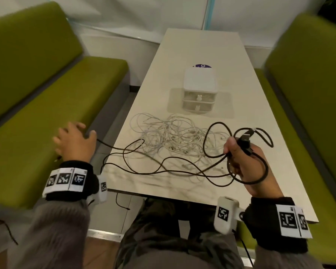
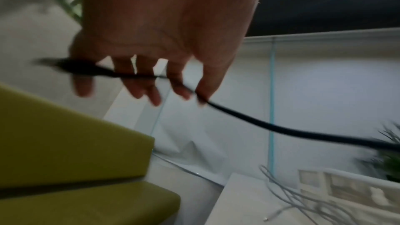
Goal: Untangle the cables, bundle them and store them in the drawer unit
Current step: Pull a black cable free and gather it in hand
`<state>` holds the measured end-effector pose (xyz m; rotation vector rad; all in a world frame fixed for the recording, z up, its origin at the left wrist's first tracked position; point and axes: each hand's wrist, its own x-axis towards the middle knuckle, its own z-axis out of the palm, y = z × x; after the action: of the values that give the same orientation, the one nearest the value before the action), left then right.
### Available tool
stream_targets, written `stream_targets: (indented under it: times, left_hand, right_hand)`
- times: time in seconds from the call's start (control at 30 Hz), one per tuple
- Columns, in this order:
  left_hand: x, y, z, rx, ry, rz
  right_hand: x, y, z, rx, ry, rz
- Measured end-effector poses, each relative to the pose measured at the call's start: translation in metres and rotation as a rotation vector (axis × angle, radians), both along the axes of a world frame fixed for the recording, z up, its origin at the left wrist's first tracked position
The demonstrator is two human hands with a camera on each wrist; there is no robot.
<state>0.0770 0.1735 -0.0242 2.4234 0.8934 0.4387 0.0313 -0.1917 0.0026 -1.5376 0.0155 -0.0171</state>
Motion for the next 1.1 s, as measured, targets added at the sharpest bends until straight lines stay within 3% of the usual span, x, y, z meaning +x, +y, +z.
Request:
stream_targets:
  times: [0.07,0.13,0.17,0.23,0.27,0.33,0.4,0.5,0.63,0.77,0.87,0.93,1.0,1.03,1.07,1.1]
  left_hand:
    - [-0.008,-0.022,-0.002,0.107,-0.055,-0.138]
    - [-0.015,-0.058,0.006,0.022,-0.257,-0.492]
    - [-0.022,-0.079,0.011,-0.136,-0.236,-0.676]
    - [-0.04,-0.12,0.02,-0.41,0.029,-0.968]
    - [-0.045,-0.136,0.019,-0.469,0.145,-1.054]
    - [-0.05,-0.155,0.007,-0.473,0.189,-1.124]
    - [-0.052,-0.159,0.0,-0.457,0.103,-1.095]
    - [-0.052,-0.15,0.004,-0.623,-0.042,-1.066]
    - [-0.041,-0.099,0.012,-0.714,-0.237,-0.93]
    - [-0.03,-0.02,0.006,-0.664,-0.447,-0.521]
    - [-0.023,0.036,-0.003,-0.428,-0.532,-0.139]
    - [-0.016,0.074,-0.019,-0.267,-0.416,0.061]
    - [-0.009,0.095,-0.032,-0.143,-0.076,0.152]
    - [-0.008,0.091,-0.033,-0.09,0.096,0.146]
    - [-0.009,0.076,-0.029,-0.048,0.158,0.105]
    - [-0.011,0.055,-0.023,-0.021,0.115,0.025]
  right_hand:
    - [0.001,0.017,-0.003,0.019,-0.001,0.045]
    - [0.001,0.035,-0.005,0.036,-0.006,0.045]
    - [0.002,0.044,-0.007,0.037,-0.003,0.032]
    - [0.002,0.057,-0.009,0.002,-0.004,-0.004]
    - [0.002,0.061,-0.011,-0.028,-0.008,-0.022]
    - [0.002,0.065,-0.013,-0.067,-0.015,-0.042]
    - [0.002,0.066,-0.015,-0.088,-0.026,-0.047]
    - [0.003,0.061,-0.02,-0.138,-0.027,-0.051]
    - [0.002,0.047,-0.027,-0.193,0.005,0.003]
    - [0.002,0.034,-0.031,-0.225,0.029,0.056]
    - [0.004,0.028,-0.033,-0.23,0.025,0.047]
    - [0.006,0.027,-0.034,-0.254,0.011,0.044]
    - [0.006,0.03,-0.032,-0.281,-0.015,0.06]
    - [0.005,0.032,-0.031,-0.294,-0.03,0.072]
    - [0.003,0.035,-0.03,-0.312,-0.05,0.082]
    - [0.003,0.039,-0.029,-0.334,-0.071,0.087]
